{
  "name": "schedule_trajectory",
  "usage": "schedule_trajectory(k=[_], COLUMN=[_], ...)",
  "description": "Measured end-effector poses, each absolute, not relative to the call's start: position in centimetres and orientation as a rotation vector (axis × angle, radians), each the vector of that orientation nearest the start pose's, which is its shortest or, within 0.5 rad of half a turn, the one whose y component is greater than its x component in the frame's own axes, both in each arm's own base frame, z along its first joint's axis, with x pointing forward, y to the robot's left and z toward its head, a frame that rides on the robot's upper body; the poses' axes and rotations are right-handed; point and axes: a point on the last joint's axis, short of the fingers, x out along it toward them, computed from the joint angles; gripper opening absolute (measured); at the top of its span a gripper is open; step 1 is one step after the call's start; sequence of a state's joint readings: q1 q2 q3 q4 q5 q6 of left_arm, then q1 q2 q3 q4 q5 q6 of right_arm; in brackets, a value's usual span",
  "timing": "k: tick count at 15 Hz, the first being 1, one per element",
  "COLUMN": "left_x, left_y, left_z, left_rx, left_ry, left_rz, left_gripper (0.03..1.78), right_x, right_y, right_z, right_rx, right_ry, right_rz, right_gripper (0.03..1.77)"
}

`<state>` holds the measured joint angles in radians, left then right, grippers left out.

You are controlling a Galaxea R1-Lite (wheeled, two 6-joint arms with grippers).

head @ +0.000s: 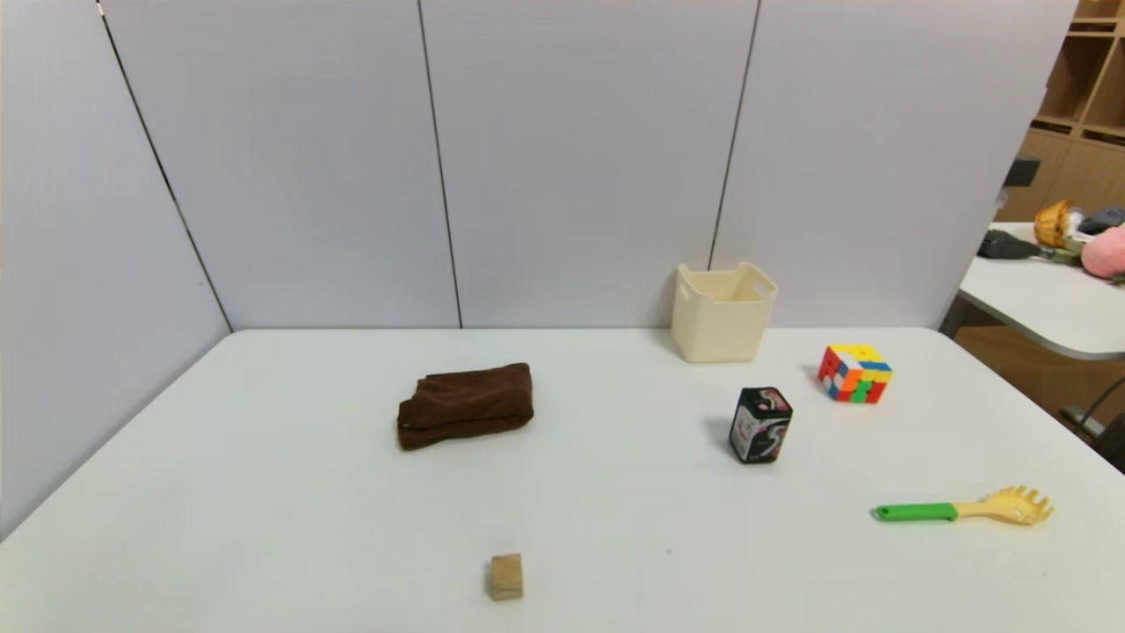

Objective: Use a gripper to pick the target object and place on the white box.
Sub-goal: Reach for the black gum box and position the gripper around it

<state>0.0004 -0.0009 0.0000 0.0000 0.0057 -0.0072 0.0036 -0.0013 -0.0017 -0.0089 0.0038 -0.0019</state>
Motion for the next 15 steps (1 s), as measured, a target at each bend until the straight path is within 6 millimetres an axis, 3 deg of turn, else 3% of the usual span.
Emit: schedule_trajectory(k=[8, 15], left_x=[-2.3, -2.3], left_y=[0.0, 0.0], left_z=[7.5, 7.5], left_rx=[-0.007, -0.008], left_ry=[-0.001, -0.001], left_rz=[0.006, 0.005], left_gripper=[1.69, 1.69], right_x=[-2.4, -1.6], right_y=[0.0, 0.1], right_z=[7.5, 12.9], right_rx=[-0.014, -0.022], right_ry=[0.051, 0.206], right_rz=[0.011, 0.105], right_gripper=[1.7, 1.7])
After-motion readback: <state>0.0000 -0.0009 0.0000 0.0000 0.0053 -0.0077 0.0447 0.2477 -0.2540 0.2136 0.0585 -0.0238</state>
